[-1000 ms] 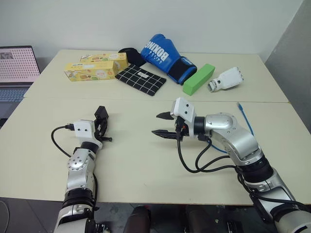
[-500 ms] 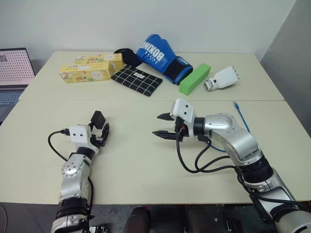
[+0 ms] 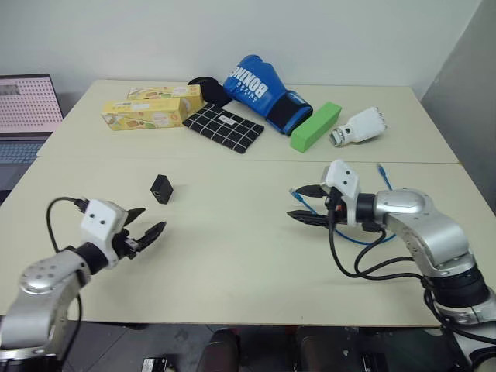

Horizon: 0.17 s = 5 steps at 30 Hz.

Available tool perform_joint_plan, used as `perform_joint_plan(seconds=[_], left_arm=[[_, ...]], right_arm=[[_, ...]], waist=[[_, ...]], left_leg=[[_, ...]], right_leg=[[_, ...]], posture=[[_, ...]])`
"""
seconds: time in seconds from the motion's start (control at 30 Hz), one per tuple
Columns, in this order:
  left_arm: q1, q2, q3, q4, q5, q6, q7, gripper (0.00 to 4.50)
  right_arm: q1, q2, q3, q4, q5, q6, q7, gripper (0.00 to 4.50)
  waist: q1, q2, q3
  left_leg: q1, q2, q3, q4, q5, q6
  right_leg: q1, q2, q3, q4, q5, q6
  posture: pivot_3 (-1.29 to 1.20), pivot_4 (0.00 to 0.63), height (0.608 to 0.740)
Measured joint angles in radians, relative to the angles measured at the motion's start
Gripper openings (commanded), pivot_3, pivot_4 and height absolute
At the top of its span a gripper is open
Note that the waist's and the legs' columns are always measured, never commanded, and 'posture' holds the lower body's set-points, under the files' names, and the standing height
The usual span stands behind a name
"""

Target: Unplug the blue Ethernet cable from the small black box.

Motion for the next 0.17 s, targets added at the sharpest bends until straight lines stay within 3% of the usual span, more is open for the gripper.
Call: perform_joint_plan(seconds=[0.17], left_arm=[[-0.029, 0.103, 0.063, 0.006, -0.076, 0.071, -0.116, 3.22]], right_arm=[[0.006, -0.102, -0.076, 0.042, 0.008, -0.007, 0.024, 3.06]], waist=[[0.000, 0.000, 0.000]], left_leg=[[-0.001, 0.000, 0.000, 0.000, 0.000, 0.000]], right_leg=[[-0.001, 0.000, 0.000, 0.000, 0.000, 0.000]], posture=[[0.00, 0.150, 0.740]])
